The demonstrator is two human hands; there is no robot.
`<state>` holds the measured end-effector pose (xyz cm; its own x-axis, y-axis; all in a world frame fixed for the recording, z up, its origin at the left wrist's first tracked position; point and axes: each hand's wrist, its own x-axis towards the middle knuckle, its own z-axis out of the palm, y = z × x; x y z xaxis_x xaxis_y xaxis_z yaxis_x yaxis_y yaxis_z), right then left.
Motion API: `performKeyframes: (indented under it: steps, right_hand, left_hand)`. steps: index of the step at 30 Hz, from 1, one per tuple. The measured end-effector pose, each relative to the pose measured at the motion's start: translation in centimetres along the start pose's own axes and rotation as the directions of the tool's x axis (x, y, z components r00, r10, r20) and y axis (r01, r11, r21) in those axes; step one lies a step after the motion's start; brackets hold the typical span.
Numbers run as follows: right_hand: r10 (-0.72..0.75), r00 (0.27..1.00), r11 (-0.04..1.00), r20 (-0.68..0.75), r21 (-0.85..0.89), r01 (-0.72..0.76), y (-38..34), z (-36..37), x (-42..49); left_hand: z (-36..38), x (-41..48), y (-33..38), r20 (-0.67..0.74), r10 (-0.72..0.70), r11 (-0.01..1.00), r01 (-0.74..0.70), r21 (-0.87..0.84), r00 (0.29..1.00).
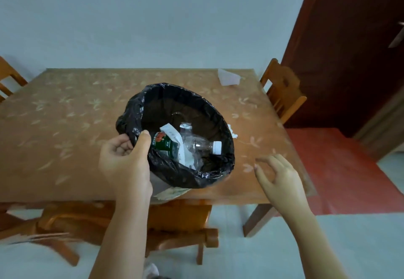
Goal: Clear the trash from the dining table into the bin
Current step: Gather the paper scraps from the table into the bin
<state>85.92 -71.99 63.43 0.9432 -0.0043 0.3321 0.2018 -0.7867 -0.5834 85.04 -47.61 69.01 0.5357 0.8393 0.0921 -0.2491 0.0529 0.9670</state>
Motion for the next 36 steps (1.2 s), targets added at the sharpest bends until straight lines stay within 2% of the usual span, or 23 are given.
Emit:
performKeyframes:
  steps: [5, 10, 15, 22, 30, 36]
  right_hand:
    - [0.019, 1.000, 1.000, -0.007, 0.021, -0.019, 4.0, -3.5, -1.1]
    - [0.048, 0.999, 0.998, 0.001, 0.044, -0.048, 7.1, -4.4, -0.1]
    - [0.050, 0.997, 0.998, 0.066, 0.025, -0.052, 10.5, -3.8, 3.7]
    - [-0.029, 0.965, 0.999, 0.261, -0.035, 0.040, 14.0, -0.8, 13.6]
    - [-0.015, 0.927, 0.998, 0.376, 0.060, -0.009, 16.7, 5.4, 21.0]
    - [-0.025, 0.816, 0.992, 0.578, 0.117, -0.053, 19.5, 11.5, 24.8]
  left_hand:
    - [1.8, -3.9, -0.1, -0.026, -0.049, 0.999, 0.049, -0.014, 0.998]
    - [5.1, -5.7, -1.1, 0.012, -0.014, 1.000, 0.014, 0.013, 1.000]
    - [9.4, -5.3, -3.6, -0.025, -0.006, 1.000, 0.007, 0.008, 1.000]
    - [15.4, -1.8, -8.3, -0.166, -0.040, 0.999, 0.044, 0.019, 0.985]
    - [18.1, 0.8, -9.0, -0.294, 0.040, 0.993, -0.005, 0.119, 0.955]
    - [18.6, 0.0, -9.5, -0.402, 0.075, 0.976, 0.016, 0.219, 0.913]
